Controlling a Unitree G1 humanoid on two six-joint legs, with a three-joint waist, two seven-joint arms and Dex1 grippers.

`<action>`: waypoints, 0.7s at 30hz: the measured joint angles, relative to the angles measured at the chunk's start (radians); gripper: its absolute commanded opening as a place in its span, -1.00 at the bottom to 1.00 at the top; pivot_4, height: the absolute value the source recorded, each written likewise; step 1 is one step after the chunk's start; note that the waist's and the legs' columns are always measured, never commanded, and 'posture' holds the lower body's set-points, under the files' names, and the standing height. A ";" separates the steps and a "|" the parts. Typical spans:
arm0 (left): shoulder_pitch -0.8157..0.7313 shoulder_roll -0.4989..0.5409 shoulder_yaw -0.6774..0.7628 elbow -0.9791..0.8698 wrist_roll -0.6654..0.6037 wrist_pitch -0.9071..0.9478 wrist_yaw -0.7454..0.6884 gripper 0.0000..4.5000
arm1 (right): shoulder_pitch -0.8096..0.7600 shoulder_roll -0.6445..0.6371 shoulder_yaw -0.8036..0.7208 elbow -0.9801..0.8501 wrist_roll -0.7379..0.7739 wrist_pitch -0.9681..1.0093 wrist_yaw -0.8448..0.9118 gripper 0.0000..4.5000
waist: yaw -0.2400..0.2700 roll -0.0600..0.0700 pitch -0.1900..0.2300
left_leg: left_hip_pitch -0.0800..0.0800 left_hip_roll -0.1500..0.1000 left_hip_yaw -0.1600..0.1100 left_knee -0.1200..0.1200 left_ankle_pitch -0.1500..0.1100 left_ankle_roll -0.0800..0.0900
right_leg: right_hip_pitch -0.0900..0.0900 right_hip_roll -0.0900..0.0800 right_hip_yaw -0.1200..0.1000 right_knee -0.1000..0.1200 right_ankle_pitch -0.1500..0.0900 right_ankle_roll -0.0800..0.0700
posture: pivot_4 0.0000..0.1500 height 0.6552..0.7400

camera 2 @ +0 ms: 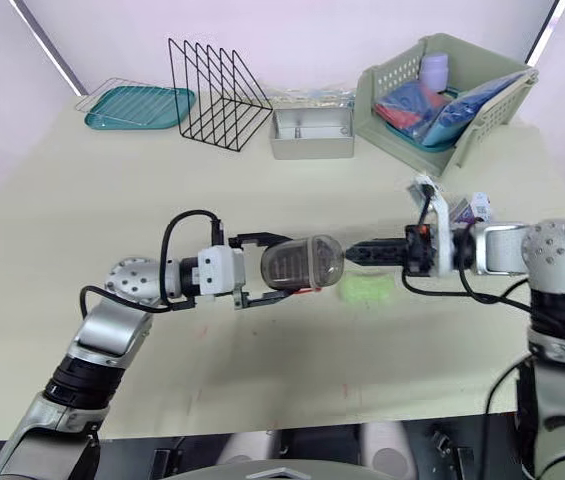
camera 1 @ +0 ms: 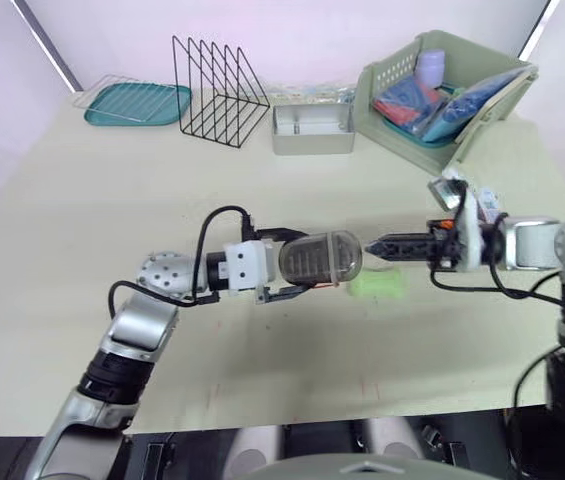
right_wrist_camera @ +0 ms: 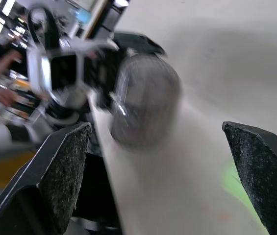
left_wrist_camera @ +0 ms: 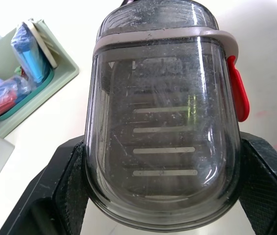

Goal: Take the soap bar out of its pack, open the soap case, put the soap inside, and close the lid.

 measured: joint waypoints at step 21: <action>-0.016 -0.025 -0.030 0.005 0.054 -0.010 0.063 0.54 | 0.020 0.028 0.044 0.089 0.508 -0.018 -0.560 1.00 | -0.008 0.000 0.000 | 0.000 0.000 0.001 0.000 0.000 0.000 | -0.001 0.001 0.000 0.001 0.000 0.000 | 1.00 1.00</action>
